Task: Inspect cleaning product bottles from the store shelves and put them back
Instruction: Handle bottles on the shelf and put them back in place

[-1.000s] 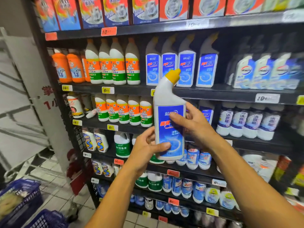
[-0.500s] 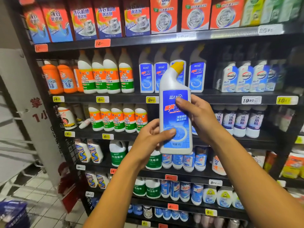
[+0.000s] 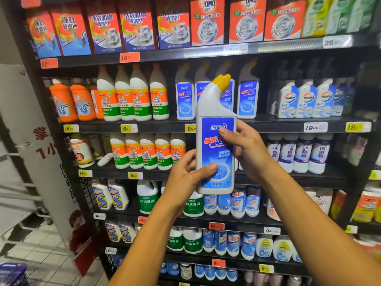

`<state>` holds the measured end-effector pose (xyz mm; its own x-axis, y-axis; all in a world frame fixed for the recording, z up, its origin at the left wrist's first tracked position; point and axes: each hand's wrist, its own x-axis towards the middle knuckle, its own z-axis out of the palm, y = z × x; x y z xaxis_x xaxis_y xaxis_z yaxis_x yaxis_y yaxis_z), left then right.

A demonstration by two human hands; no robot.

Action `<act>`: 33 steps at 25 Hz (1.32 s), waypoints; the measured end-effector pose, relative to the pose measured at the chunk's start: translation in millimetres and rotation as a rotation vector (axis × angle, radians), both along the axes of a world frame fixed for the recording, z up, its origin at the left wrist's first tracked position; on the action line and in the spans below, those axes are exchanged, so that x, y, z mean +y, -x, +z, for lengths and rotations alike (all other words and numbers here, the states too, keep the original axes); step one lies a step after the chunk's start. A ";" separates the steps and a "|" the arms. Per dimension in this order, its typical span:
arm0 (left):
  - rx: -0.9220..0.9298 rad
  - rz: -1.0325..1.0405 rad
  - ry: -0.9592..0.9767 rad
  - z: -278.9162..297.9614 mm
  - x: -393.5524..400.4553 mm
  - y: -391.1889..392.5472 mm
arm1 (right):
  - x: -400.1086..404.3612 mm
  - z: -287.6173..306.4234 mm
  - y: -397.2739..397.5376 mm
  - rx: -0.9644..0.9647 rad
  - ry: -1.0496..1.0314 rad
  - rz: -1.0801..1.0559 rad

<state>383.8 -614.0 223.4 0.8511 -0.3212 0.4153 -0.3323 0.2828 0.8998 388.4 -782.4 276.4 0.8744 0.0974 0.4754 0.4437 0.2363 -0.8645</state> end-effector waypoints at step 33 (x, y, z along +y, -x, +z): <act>0.250 -0.066 -0.078 36.4 -9.0 18.8 | -7.7 7.6 2.4 0.487 -0.105 -0.072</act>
